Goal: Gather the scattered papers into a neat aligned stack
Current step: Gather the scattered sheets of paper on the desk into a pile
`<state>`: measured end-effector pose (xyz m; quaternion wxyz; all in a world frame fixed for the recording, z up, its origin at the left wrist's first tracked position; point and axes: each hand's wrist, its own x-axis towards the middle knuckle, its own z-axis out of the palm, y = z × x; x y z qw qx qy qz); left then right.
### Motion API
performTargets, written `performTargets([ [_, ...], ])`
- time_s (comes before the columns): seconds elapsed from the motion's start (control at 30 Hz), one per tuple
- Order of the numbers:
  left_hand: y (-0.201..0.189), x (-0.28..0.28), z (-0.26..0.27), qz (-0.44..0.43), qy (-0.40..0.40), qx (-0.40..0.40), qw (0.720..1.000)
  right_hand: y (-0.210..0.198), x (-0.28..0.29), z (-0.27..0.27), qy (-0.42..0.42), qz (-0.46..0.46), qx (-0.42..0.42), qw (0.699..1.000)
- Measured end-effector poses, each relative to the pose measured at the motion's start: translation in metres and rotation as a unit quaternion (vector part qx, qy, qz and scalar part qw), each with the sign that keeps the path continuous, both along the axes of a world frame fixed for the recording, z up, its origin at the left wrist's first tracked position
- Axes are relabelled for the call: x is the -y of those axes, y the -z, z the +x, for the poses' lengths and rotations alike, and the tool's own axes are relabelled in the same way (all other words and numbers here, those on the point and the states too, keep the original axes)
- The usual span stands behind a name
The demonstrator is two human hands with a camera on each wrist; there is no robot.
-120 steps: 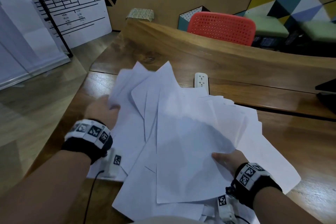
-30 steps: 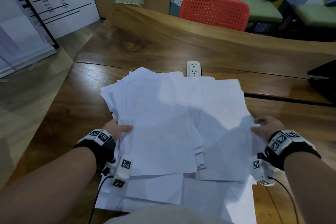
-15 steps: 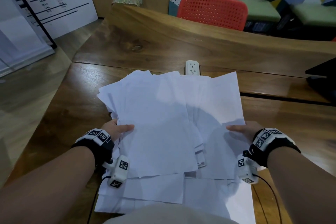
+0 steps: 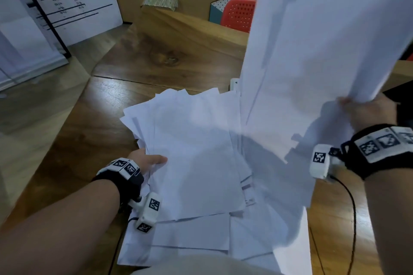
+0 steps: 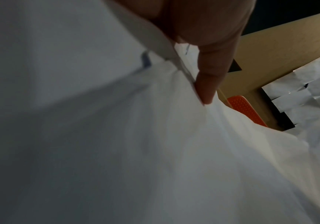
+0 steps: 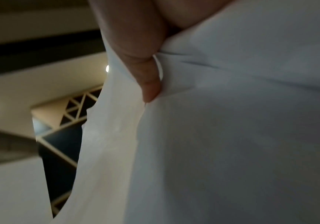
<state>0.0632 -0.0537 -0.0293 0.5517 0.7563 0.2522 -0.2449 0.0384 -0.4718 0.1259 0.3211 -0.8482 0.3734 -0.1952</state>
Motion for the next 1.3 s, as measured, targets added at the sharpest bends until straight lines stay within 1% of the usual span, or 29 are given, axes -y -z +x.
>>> performTargets([
  [0.07, 0.000, -0.001, 0.000, 0.005, 0.010, 0.004, 1.000, -0.011, -0.005, -0.001, 0.023, 0.058, 0.089, 0.994],
  [0.17, -0.003, -0.002, 0.000, 0.042, 0.061, 0.002, 0.997, -0.016, -0.023, -0.003, 0.039, 0.131, 0.155, 0.978],
  [0.23, -0.008, -0.002, -0.002, 0.058, 0.079, 0.004, 0.995, -0.017, -0.034, -0.004, 0.046, 0.176, 0.198, 0.963],
  [0.33, -0.010, -0.001, -0.003, 0.058, 0.078, 0.003, 0.995, -0.020, -0.042, -0.002, 0.091, 0.192, 0.216, 0.953],
  [0.43, -0.012, -0.001, -0.003, 0.068, 0.095, 0.001, 0.993, -0.024, -0.044, 0.007, 0.120, 0.207, 0.242, 0.940],
  [0.5, -0.013, -0.001, -0.003, 0.078, 0.113, -0.002, 0.991, -0.029, -0.047, 0.013, 0.106, 0.225, 0.251, 0.935],
  [0.57, -0.014, 0.000, -0.003, 0.082, 0.120, -0.002, 0.989, -0.031, -0.052, 0.020, 0.094, 0.224, 0.264, 0.933],
  [0.67, -0.016, 0.001, -0.003, 0.092, 0.125, -0.003, 0.988, -0.030, -0.061, 0.026, 0.096, 0.255, 0.275, 0.922],
  [0.73, -0.015, 0.001, -0.004, 0.098, 0.126, 0.002, 0.987, -0.027, -0.065, 0.029, 0.108, 0.265, 0.254, 0.924],
  [0.8, -0.014, 0.000, -0.004, 0.098, 0.123, 0.006, 0.988, -0.028, -0.072, 0.031, 0.088, 0.268, 0.238, 0.929],
  [0.87, -0.011, -0.002, -0.002, 0.098, 0.117, -0.008, 0.988, -0.026, -0.077, 0.035, 0.051, 0.276, 0.213, 0.936],
  [0.93, -0.010, -0.005, -0.001, 0.080, 0.106, -0.020, 0.991, -0.018, -0.081, 0.034, 0.010, 0.270, 0.161, 0.949],
  [0.97, -0.005, -0.008, 0.002, 0.050, 0.083, -0.024, 0.995, -0.010, -0.082, 0.032, -0.011, 0.265, 0.127, 0.956],
  [1.0, 0.009, -0.013, 0.007, 0.011, 0.030, -0.036, 0.999, 0.001, -0.081, 0.030, -0.028, 0.260, 0.089, 0.961],
  [1.03, 0.012, -0.014, 0.008, -0.029, -0.023, -0.068, 0.997, 0.012, -0.082, 0.026, -0.046, 0.260, 0.049, 0.963],
  [1.07, 0.014, -0.015, 0.010, -0.057, -0.072, -0.080, 0.993, 0.027, -0.083, 0.023, -0.052, 0.264, 0.009, 0.963],
  [1.1, 0.009, -0.014, 0.008, -0.080, -0.100, -0.084, 0.988, 0.040, -0.085, 0.019, -0.052, 0.272, -0.023, 0.961],
  [1.17, -0.003, -0.008, 0.004, -0.112, -0.128, -0.080, 0.982, 0.067, -0.090, 0.010, -0.059, 0.310, -0.069, 0.947],
  [1.23, -0.007, -0.002, 0.000, -0.146, -0.113, -0.074, 0.980, 0.090, -0.094, 0.000, -0.092, 0.354, -0.106, 0.925],
  [1.3, -0.011, 0.000, -0.003, -0.137, -0.097, -0.062, 0.984, 0.111, -0.092, -0.004, -0.115, 0.359, -0.148, 0.914],
])
